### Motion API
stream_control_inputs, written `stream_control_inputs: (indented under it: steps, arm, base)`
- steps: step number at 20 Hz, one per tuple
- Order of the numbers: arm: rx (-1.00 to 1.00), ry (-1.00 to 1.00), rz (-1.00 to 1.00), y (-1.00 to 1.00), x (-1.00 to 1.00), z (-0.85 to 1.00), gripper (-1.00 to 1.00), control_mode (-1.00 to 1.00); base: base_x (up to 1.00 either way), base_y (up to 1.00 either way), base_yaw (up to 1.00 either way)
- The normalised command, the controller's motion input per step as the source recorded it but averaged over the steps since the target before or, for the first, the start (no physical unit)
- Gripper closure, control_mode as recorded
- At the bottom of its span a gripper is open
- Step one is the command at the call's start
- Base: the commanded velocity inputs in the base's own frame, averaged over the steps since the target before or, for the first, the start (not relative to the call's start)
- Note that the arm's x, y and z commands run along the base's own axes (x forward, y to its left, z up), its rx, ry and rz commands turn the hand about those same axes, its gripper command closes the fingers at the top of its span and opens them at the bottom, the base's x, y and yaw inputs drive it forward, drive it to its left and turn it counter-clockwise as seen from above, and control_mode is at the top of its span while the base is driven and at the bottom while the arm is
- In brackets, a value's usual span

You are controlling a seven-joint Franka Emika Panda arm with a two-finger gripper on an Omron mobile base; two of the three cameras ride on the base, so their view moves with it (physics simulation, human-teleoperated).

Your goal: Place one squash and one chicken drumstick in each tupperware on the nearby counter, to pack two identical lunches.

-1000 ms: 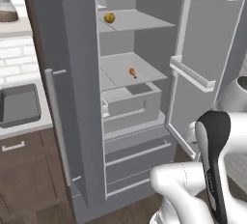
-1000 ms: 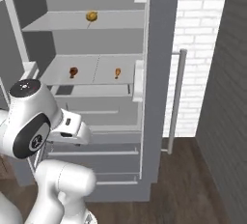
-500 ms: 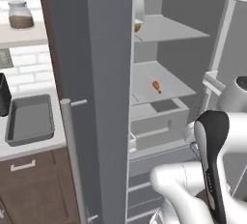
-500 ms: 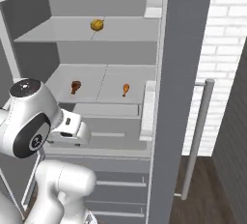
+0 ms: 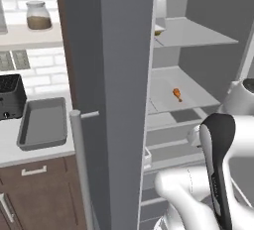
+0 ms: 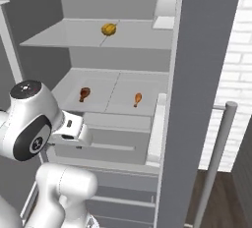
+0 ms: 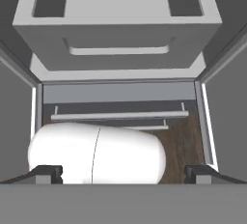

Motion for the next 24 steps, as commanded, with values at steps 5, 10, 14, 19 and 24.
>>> stream_control_inputs:
  steps: [5, 10, 14, 19, 24]
  arm:
    - [0.00, 0.00, 0.00, 0.00, 0.00, 0.00, -1.00, 1.00]
    - [0.00, 0.00, 0.02, 0.00, 0.06, -0.04, -1.00, -1.00]
    - [0.00, 0.00, 0.03, 0.00, 0.43, -0.18, -1.00, -1.00]
    - [0.03, -0.01, 0.03, 0.00, 0.61, -0.16, -1.00, -1.00]
    - [0.11, 0.00, 0.03, 0.16, 0.84, -0.01, -1.00, -1.00]
  base:
    - [0.19, -0.17, 0.22]
    - [0.26, -0.05, 0.14]
    - [0.00, 0.00, 0.00]
    - [0.00, 0.00, 0.00]
    - [0.00, 0.00, 0.00]
